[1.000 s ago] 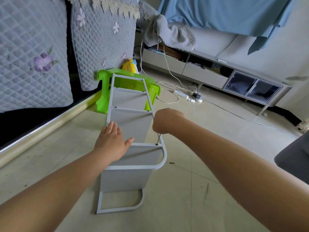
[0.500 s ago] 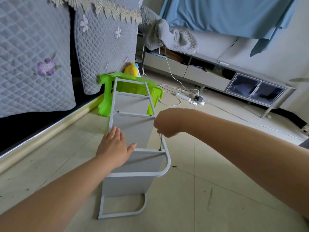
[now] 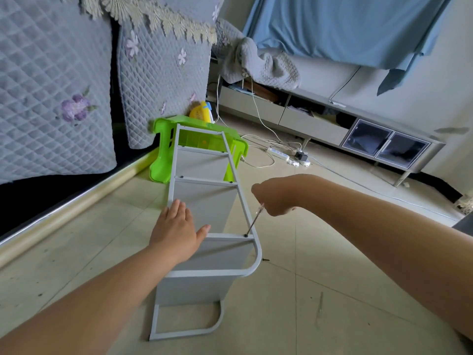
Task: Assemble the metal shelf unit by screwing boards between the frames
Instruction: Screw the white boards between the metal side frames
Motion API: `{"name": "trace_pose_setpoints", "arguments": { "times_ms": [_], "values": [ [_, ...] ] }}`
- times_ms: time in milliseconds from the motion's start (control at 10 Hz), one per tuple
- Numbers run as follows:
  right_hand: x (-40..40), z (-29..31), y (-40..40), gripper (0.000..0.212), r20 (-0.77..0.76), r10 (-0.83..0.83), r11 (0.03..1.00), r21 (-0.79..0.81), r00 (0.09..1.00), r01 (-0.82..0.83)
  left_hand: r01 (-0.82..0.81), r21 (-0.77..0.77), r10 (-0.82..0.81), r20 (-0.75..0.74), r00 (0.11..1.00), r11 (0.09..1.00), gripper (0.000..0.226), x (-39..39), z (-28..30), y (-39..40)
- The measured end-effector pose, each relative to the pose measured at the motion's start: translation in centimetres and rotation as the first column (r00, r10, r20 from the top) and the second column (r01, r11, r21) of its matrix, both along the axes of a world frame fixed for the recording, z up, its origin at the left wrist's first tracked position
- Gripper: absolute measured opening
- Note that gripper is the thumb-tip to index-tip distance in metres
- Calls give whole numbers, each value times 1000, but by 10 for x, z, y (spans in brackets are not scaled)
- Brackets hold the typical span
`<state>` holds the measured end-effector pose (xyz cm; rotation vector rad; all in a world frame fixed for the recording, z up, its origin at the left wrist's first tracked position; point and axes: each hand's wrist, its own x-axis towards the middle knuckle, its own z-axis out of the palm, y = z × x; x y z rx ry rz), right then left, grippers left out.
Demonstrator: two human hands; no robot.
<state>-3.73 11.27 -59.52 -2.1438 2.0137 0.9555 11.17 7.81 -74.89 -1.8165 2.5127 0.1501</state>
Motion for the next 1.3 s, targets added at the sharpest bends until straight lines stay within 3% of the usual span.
{"name": "trace_pose_setpoints", "arguments": {
  "times_ms": [200,300,400,500,600,700,1000,1100,1300],
  "values": [
    [-1,3,6,29,-53,234,966,-98,971,-238,5,-2,-5,-8,1000,1000,73,0,-1,-2],
    [2,-2,5,32,-76,229,964,-117,970,-237,2,-4,-2,-7,1000,1000,73,0,-1,-4],
    [-6,-6,-7,34,78,-85,989,-111,993,94,6,-4,-6,-6,1000,1000,73,0,-1,-3],
    [-16,-6,-10,39,242,-389,918,17,889,397,5,1,-5,-1,1000,1000,73,0,1,-1],
    [-16,-3,-6,38,225,-317,948,39,922,316,5,17,-5,5,1000,1000,72,0,3,-1],
    [-14,-2,1,15,98,-81,996,-20,992,83,0,27,0,6,1000,1000,72,0,4,0],
    [-11,-1,7,29,-22,186,968,-167,982,-187,0,28,0,-11,1000,1000,71,0,3,0],
    [-6,-5,5,32,-2,112,979,-169,994,-111,8,27,-7,-8,1000,1000,71,0,3,0],
    [15,0,-4,34,107,-192,981,5,976,192,7,46,-7,1,1000,999,71,0,5,0]
  ]
}}
